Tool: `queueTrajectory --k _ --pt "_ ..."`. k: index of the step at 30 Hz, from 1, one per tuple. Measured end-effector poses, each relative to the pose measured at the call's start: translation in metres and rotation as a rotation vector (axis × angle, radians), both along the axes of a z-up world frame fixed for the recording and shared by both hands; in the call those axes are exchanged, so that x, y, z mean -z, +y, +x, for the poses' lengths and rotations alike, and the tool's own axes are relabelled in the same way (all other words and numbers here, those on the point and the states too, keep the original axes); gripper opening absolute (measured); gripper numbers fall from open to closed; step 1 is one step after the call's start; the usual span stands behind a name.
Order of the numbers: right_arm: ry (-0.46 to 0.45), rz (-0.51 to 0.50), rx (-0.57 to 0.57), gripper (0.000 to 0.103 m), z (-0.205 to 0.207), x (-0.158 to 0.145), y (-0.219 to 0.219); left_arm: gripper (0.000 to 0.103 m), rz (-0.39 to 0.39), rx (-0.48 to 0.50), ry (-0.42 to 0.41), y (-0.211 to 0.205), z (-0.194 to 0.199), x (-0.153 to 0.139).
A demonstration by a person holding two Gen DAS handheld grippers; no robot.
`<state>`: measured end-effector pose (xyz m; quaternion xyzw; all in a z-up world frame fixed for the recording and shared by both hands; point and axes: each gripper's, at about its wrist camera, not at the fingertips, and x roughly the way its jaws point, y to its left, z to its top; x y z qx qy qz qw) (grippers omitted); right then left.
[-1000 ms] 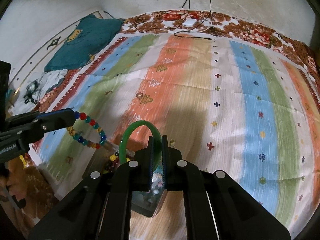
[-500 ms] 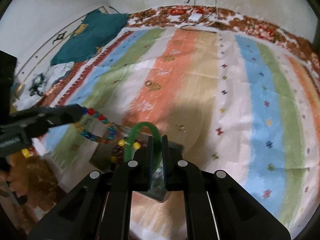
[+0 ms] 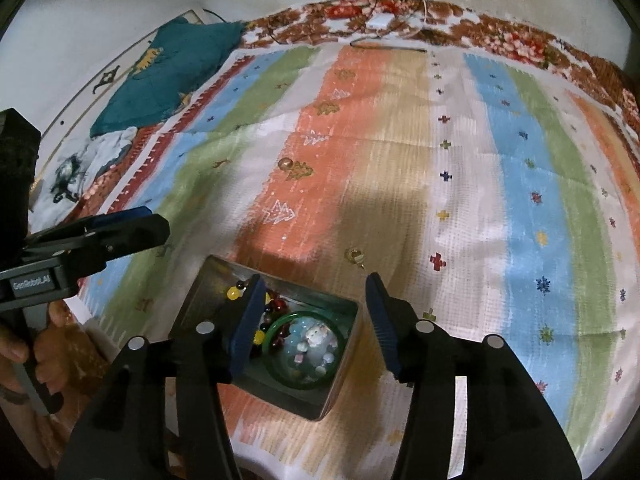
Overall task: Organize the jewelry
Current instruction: 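Carry both held pieces over the tin box and open both tools, then move the left tool to the small ring while the right tool approaches the gold earring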
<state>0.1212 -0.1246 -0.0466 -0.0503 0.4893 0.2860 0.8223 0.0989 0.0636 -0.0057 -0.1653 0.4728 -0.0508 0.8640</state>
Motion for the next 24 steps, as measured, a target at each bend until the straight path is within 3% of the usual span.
queueTrajectory --k 9,24 --pt "0.039 -0.024 0.008 0.054 0.021 0.010 0.005 0.075 0.045 -0.019 0.032 0.011 0.024 0.009" --pt "0.093 -0.059 0.004 0.054 0.042 0.026 0.014 0.077 0.066 -0.057 0.066 0.025 0.059 0.025"
